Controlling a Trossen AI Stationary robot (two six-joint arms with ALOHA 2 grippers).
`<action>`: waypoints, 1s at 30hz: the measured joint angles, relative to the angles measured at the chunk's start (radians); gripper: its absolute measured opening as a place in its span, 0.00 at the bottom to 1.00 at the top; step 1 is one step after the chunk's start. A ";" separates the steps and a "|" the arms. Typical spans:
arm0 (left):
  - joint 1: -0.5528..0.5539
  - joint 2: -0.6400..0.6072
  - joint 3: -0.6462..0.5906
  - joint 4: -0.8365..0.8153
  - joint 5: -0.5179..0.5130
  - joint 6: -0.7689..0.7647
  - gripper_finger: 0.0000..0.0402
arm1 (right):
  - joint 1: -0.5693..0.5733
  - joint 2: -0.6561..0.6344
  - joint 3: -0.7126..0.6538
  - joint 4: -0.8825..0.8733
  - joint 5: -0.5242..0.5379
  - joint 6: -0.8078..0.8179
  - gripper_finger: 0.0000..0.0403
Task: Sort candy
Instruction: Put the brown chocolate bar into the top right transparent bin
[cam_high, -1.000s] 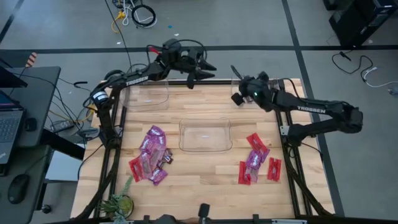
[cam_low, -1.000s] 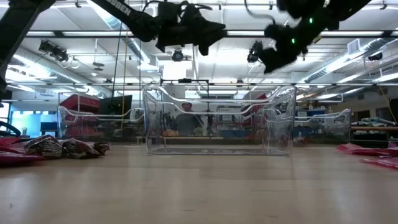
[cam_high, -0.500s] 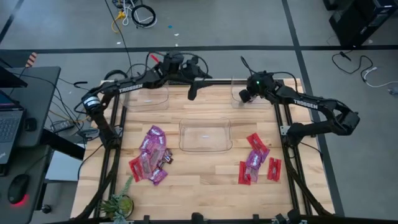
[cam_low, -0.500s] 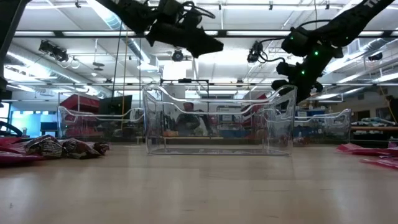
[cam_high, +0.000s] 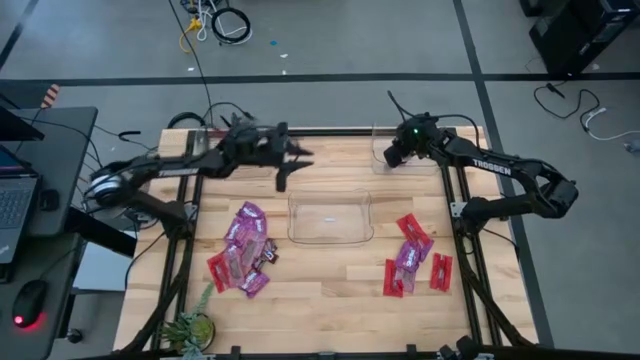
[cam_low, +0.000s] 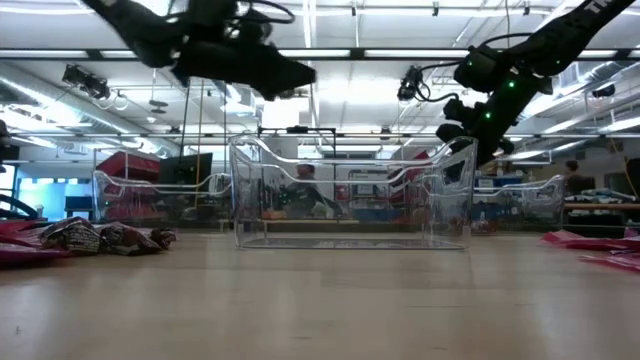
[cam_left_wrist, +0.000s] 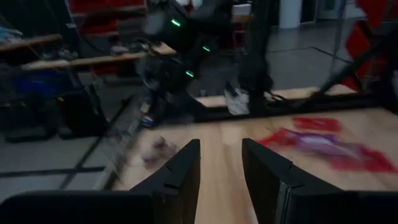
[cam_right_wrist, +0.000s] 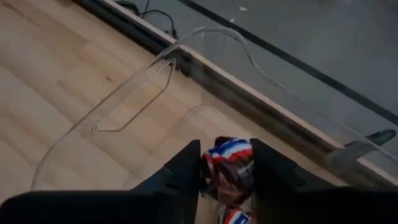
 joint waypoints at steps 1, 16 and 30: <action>-0.008 -0.031 -0.036 0.000 -0.001 -0.014 0.30 | 0.000 0.000 0.000 -0.008 -0.001 0.000 0.32; -0.123 -0.325 -0.399 -0.022 -0.122 -0.170 0.30 | 0.019 -0.018 0.027 -0.115 -0.004 0.035 0.67; -0.350 -0.331 -0.364 -0.196 -0.320 -0.084 0.30 | 0.331 -0.053 0.177 -0.131 -0.003 -0.002 0.22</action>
